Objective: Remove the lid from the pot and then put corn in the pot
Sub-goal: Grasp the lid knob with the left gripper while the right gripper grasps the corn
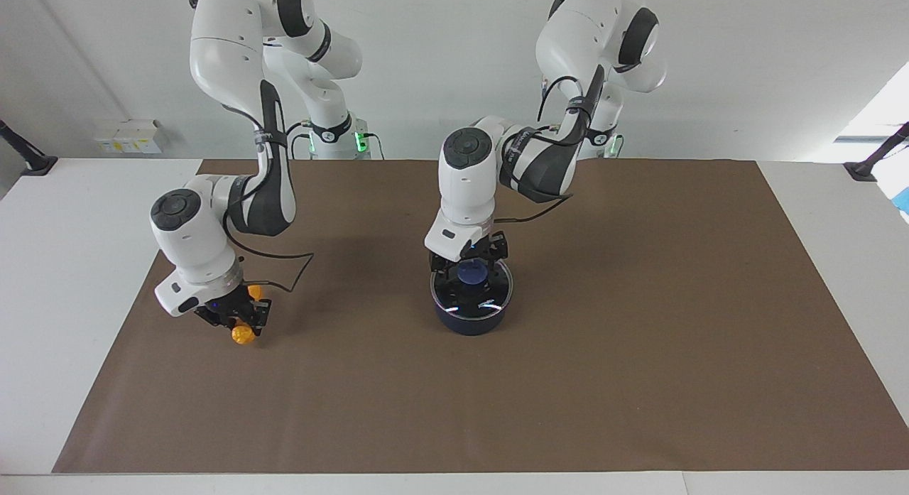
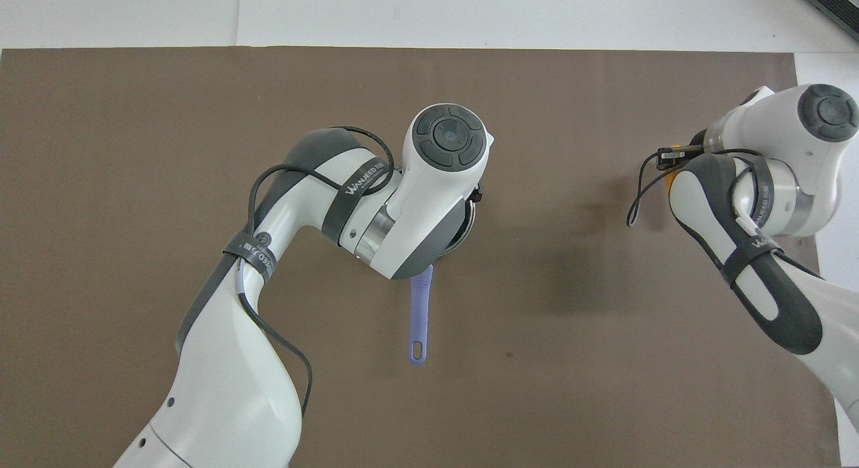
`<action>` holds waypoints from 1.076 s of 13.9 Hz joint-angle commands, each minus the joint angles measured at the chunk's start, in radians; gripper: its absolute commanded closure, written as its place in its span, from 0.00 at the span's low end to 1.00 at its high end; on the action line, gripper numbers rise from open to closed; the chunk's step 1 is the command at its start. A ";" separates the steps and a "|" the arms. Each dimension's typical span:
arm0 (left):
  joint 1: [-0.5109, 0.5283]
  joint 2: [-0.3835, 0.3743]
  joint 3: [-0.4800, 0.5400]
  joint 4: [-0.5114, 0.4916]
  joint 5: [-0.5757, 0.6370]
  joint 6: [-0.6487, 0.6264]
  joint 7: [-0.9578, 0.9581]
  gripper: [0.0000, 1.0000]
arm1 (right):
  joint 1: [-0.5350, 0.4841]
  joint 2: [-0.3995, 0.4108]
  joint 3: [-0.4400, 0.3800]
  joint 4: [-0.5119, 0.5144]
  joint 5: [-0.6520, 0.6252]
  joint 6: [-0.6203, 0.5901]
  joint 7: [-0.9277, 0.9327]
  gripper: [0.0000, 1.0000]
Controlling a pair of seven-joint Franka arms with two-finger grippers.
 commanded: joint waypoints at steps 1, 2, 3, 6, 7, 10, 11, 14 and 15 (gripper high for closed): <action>-0.001 -0.008 0.011 -0.024 -0.017 0.027 -0.009 0.04 | -0.004 -0.020 0.005 -0.001 -0.015 -0.035 -0.026 1.00; -0.001 -0.009 0.011 -0.027 -0.017 0.027 -0.009 0.08 | -0.004 -0.020 0.005 -0.001 -0.015 -0.035 -0.026 1.00; -0.001 -0.009 0.011 -0.027 -0.017 0.024 -0.009 0.12 | -0.004 -0.020 0.005 -0.003 -0.015 -0.035 -0.026 1.00; 0.006 -0.012 0.014 -0.027 -0.017 0.018 -0.007 0.23 | -0.004 -0.023 0.005 -0.003 -0.015 -0.037 -0.026 1.00; 0.006 -0.017 0.014 -0.027 -0.017 0.016 -0.007 0.31 | -0.004 -0.031 0.005 -0.003 -0.015 -0.040 -0.026 1.00; 0.006 -0.018 0.014 -0.027 -0.023 0.013 -0.007 0.67 | 0.002 -0.074 0.005 -0.001 -0.015 -0.083 -0.027 1.00; 0.008 -0.020 0.015 -0.024 -0.036 0.013 -0.009 0.74 | 0.002 -0.097 0.012 -0.001 -0.015 -0.109 -0.027 1.00; 0.008 -0.050 0.020 -0.022 -0.044 -0.002 -0.007 0.85 | 0.009 -0.190 0.019 -0.001 -0.012 -0.210 -0.027 1.00; 0.008 -0.063 0.023 -0.022 -0.043 -0.008 -0.006 0.90 | 0.022 -0.221 0.019 -0.001 -0.012 -0.241 -0.027 1.00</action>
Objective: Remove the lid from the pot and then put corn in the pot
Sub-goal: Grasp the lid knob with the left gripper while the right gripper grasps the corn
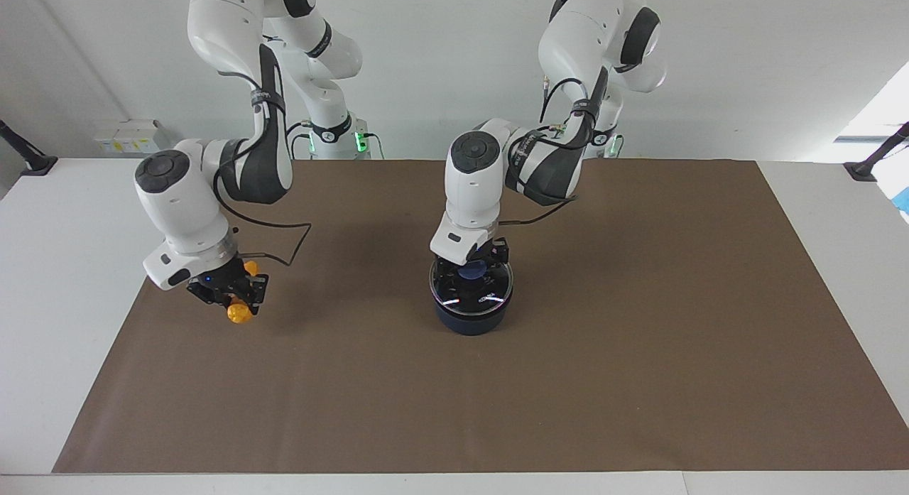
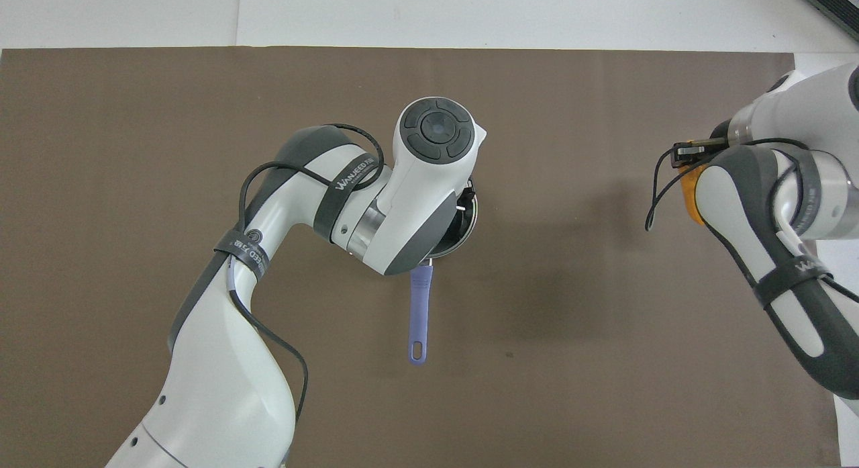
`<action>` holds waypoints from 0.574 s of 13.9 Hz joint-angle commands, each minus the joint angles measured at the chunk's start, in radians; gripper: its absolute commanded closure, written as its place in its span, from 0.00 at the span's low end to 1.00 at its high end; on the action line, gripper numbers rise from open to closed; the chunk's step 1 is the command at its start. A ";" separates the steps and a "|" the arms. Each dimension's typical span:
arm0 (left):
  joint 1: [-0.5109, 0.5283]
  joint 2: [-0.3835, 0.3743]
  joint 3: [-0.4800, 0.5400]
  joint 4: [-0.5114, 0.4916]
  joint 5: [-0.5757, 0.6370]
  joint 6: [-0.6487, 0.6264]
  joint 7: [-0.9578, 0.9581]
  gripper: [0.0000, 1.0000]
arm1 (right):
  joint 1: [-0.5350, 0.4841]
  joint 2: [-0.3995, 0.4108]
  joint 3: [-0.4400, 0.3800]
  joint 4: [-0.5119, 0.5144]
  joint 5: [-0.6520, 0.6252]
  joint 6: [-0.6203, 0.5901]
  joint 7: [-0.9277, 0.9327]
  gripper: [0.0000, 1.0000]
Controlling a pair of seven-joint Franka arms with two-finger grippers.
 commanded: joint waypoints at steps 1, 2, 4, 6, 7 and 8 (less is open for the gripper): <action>0.002 -0.067 0.013 -0.023 -0.017 -0.028 -0.003 0.99 | 0.012 -0.095 0.007 -0.017 -0.012 -0.083 -0.027 1.00; 0.008 -0.073 0.013 -0.021 -0.006 -0.055 -0.003 1.00 | 0.023 -0.117 0.007 -0.017 -0.012 -0.106 -0.026 1.00; 0.012 -0.096 0.024 -0.019 0.017 -0.074 0.007 1.00 | 0.045 -0.149 0.007 -0.011 -0.012 -0.143 -0.018 1.00; 0.029 -0.116 0.035 -0.023 0.046 -0.080 0.039 1.00 | 0.084 -0.161 0.007 -0.003 -0.012 -0.167 0.016 1.00; 0.044 -0.130 0.035 -0.027 0.045 -0.092 0.090 1.00 | 0.101 -0.161 0.007 -0.003 -0.012 -0.170 0.043 1.00; 0.067 -0.140 0.035 -0.030 0.043 -0.103 0.151 1.00 | 0.127 -0.161 0.007 -0.003 -0.012 -0.170 0.074 1.00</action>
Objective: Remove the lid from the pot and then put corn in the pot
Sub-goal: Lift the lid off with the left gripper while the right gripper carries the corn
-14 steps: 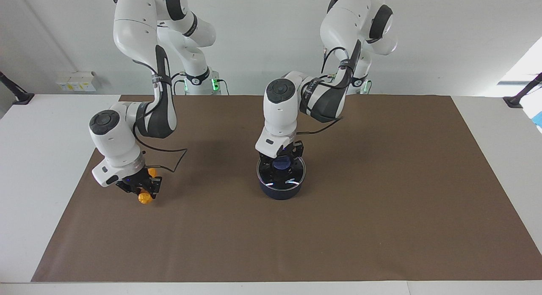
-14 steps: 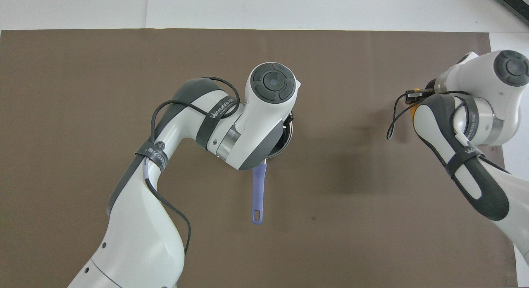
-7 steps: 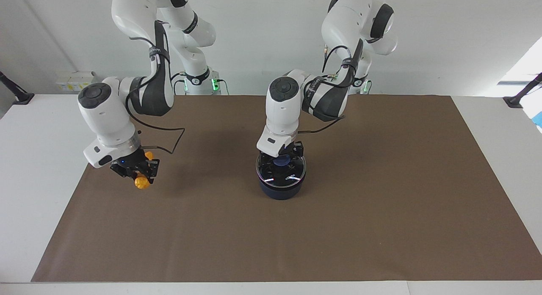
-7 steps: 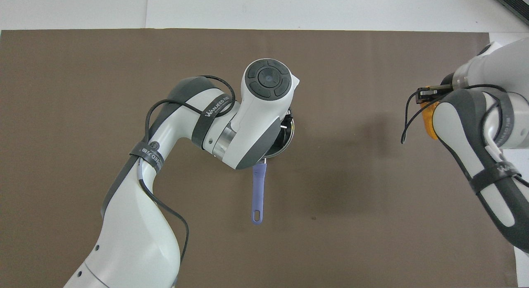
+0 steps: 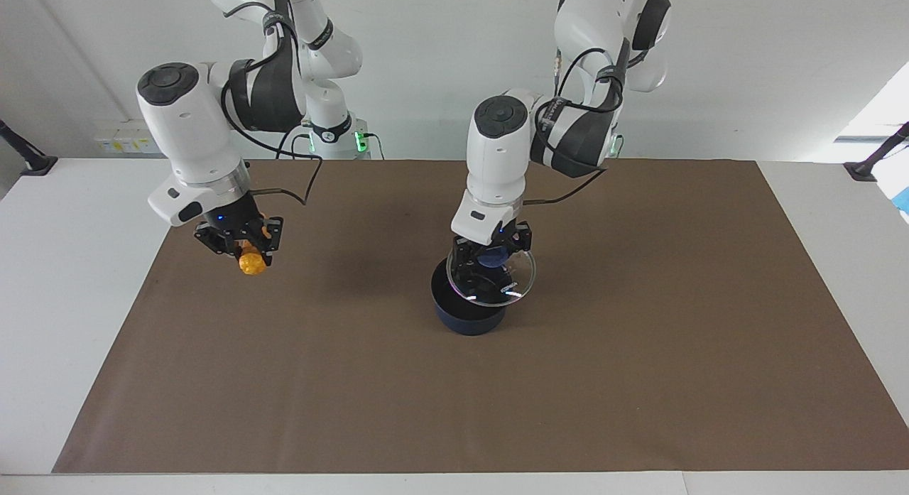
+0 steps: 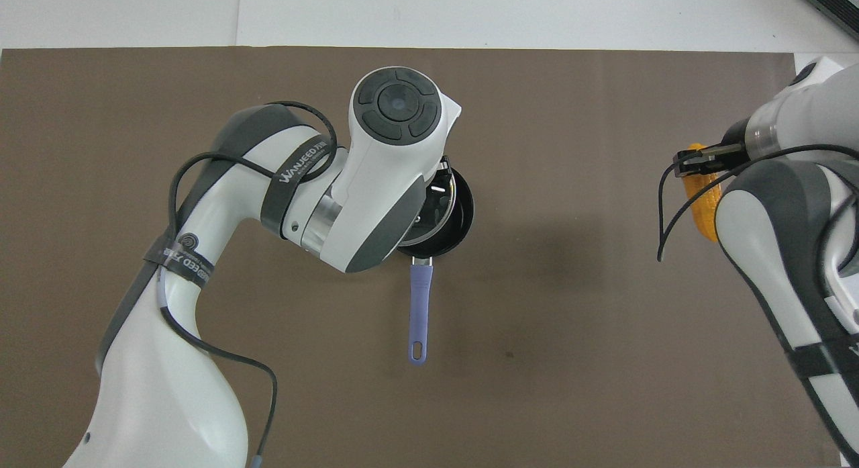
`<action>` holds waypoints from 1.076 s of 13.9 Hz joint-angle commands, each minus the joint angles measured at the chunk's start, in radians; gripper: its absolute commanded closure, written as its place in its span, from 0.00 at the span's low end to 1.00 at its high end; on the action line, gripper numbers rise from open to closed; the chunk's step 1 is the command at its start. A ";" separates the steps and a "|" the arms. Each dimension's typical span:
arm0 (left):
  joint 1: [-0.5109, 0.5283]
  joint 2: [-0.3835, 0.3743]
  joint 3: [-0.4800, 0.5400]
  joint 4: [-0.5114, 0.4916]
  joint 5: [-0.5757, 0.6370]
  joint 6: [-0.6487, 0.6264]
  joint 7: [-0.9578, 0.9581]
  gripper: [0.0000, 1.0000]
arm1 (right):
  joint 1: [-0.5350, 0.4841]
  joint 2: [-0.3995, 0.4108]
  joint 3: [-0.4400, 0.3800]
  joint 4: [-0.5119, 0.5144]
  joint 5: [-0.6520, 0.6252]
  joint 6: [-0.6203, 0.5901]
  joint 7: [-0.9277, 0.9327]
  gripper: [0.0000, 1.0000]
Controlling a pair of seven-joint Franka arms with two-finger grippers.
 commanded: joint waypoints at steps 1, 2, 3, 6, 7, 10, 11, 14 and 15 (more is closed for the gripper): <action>0.066 -0.064 -0.002 -0.044 0.015 -0.039 0.137 1.00 | 0.051 -0.006 0.005 -0.005 -0.012 -0.012 0.099 1.00; 0.091 -0.083 -0.002 -0.064 0.015 -0.041 0.189 1.00 | 0.081 -0.004 0.005 -0.001 -0.012 -0.012 0.149 1.00; 0.112 -0.101 -0.002 -0.087 0.013 -0.041 0.239 1.00 | 0.111 0.000 0.005 0.006 -0.012 -0.013 0.197 1.00; 0.198 -0.168 -0.002 -0.198 0.009 -0.027 0.406 1.00 | 0.225 0.054 0.005 0.059 -0.009 -0.013 0.401 1.00; 0.226 -0.187 -0.002 -0.229 0.007 -0.021 0.455 1.00 | 0.261 0.088 0.005 0.099 -0.007 -0.015 0.464 1.00; 0.287 -0.231 -0.004 -0.303 0.004 -0.001 0.550 1.00 | 0.346 0.195 0.005 0.221 -0.009 -0.071 0.562 1.00; 0.306 -0.248 -0.004 -0.337 0.004 0.014 0.581 1.00 | 0.367 0.242 0.005 0.286 -0.009 -0.079 0.598 1.00; 0.382 -0.322 -0.004 -0.496 0.004 0.121 0.705 1.00 | 0.432 0.356 0.004 0.419 -0.006 -0.091 0.684 1.00; 0.404 -0.345 -0.004 -0.544 0.004 0.149 0.733 1.00 | 0.446 0.394 0.005 0.458 -0.006 -0.082 0.700 1.00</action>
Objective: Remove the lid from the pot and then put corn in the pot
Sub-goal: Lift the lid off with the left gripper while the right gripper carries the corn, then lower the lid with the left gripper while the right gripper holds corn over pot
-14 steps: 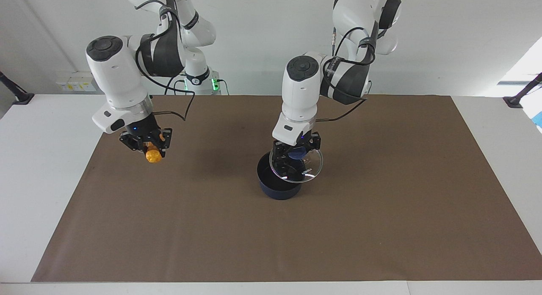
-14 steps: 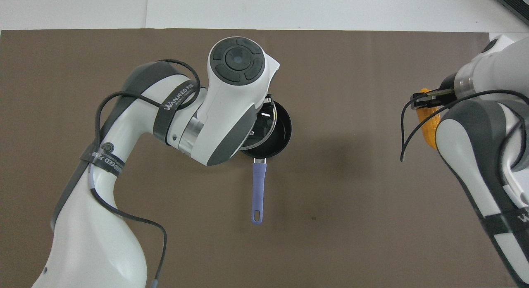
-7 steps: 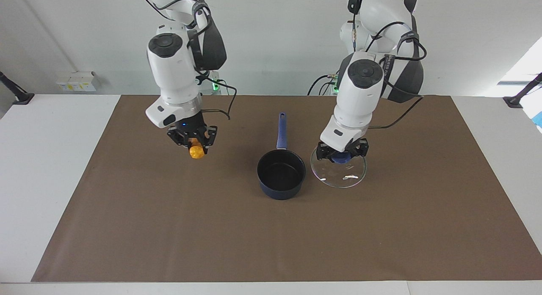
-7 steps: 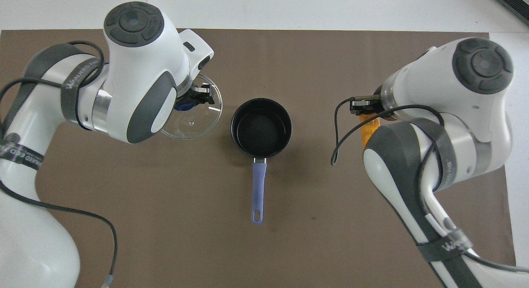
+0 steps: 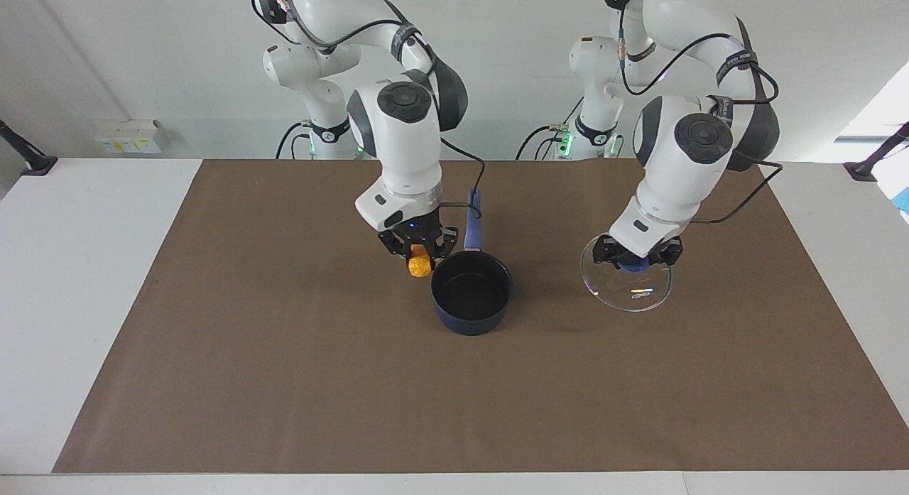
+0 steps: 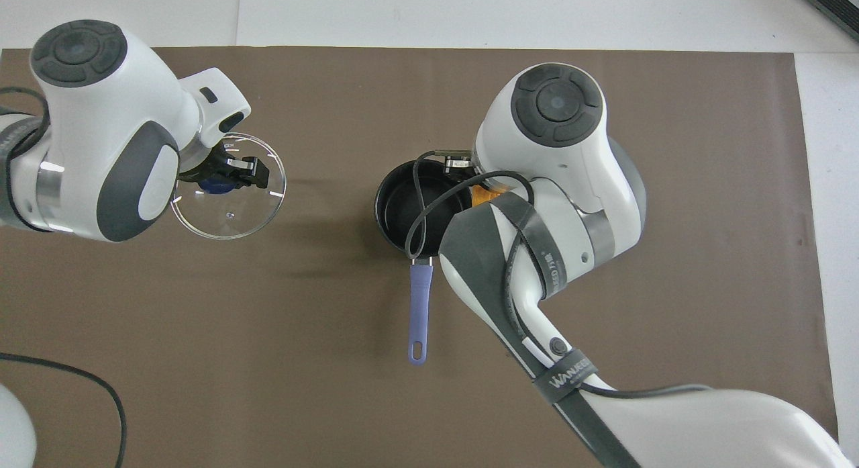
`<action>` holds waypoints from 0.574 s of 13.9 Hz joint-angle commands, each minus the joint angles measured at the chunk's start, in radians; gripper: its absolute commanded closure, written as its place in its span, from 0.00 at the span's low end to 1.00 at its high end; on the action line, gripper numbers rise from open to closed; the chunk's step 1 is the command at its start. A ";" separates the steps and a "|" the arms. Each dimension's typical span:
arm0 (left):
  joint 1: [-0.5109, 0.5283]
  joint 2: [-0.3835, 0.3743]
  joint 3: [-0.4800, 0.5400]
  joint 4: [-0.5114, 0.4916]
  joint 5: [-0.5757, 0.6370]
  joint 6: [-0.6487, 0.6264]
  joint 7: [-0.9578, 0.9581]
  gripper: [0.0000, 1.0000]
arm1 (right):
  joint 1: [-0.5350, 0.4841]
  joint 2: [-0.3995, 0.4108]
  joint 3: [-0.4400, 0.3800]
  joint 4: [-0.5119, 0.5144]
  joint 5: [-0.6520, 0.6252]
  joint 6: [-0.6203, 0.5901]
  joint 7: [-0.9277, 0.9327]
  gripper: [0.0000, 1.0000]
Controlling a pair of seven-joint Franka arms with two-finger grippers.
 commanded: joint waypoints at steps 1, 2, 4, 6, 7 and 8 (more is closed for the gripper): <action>0.060 -0.118 -0.010 -0.193 0.002 0.098 0.084 1.00 | 0.034 0.135 -0.004 0.173 -0.007 -0.030 0.051 1.00; 0.087 -0.135 -0.010 -0.227 0.002 0.113 0.109 1.00 | 0.049 0.177 -0.003 0.210 -0.007 -0.023 0.056 1.00; 0.130 -0.165 -0.010 -0.284 -0.001 0.144 0.172 1.00 | 0.064 0.199 -0.003 0.209 -0.007 -0.019 0.065 1.00; 0.169 -0.193 -0.010 -0.339 -0.001 0.177 0.222 1.00 | 0.064 0.206 -0.003 0.195 -0.010 0.003 0.065 1.00; 0.183 -0.207 -0.010 -0.366 -0.003 0.193 0.245 1.00 | 0.064 0.217 -0.003 0.195 -0.010 0.023 0.065 1.00; 0.200 -0.221 -0.010 -0.392 -0.003 0.205 0.259 1.00 | 0.064 0.229 -0.001 0.195 -0.011 0.028 0.065 1.00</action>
